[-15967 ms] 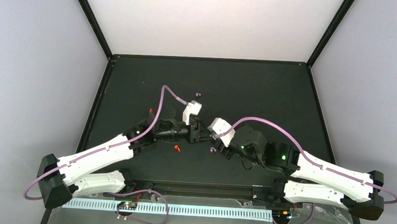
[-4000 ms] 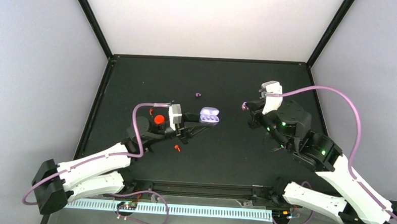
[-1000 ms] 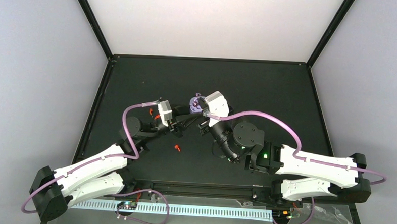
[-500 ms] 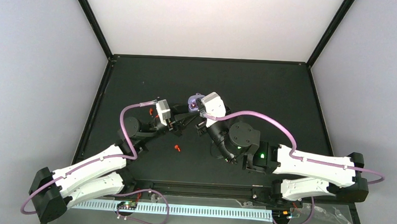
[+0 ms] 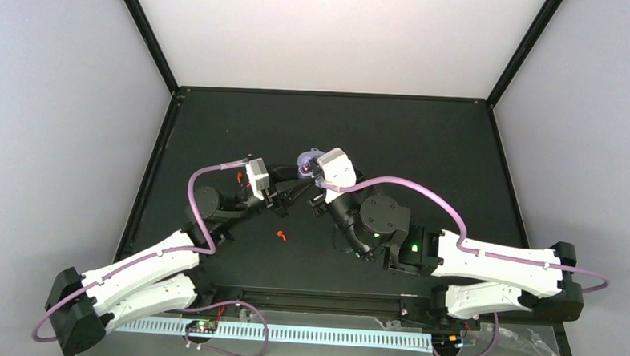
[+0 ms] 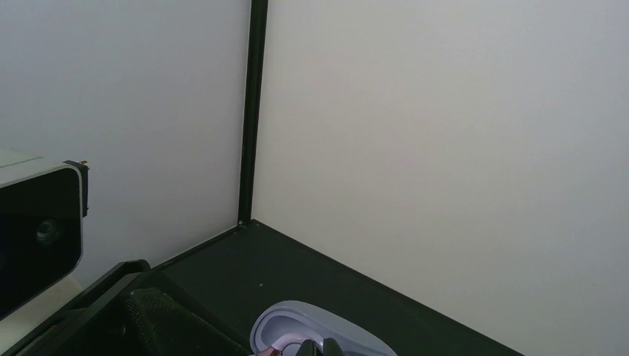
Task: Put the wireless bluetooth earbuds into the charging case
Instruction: Place the earbud in the charging case.
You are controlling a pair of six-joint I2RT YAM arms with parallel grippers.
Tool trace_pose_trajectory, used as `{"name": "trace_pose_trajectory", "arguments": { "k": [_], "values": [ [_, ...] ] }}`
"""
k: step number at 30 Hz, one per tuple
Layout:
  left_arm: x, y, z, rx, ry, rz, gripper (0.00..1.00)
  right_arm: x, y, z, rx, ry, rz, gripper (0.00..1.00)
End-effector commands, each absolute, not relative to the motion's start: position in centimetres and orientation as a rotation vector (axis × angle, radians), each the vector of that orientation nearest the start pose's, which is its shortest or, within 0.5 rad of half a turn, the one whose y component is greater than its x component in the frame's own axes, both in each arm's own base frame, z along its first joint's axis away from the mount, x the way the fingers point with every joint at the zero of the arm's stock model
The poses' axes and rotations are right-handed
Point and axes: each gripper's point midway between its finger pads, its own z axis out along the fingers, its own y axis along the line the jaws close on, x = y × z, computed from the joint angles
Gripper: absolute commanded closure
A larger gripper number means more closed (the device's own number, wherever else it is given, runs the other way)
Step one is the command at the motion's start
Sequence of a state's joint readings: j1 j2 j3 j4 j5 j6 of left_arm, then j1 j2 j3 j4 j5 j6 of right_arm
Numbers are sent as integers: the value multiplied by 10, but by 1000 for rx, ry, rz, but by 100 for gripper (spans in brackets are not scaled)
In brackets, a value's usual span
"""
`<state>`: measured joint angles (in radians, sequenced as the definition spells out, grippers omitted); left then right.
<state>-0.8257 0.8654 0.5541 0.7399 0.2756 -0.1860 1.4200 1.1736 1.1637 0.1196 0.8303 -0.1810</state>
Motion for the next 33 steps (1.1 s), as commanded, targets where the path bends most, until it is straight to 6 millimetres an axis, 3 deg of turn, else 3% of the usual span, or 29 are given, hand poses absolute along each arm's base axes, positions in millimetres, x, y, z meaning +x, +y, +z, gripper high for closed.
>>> {"name": "trace_pose_trajectory", "arguments": {
  "k": [1, 33],
  "values": [
    [176, -257, 427, 591, 978, -1052, 99, 178, 330, 430, -493, 1432, 386, 99],
    [178, -260, 430, 596, 982, -1047, 98, 166, 338, 425, -598, 1446, 461, 98]
  ]
}}
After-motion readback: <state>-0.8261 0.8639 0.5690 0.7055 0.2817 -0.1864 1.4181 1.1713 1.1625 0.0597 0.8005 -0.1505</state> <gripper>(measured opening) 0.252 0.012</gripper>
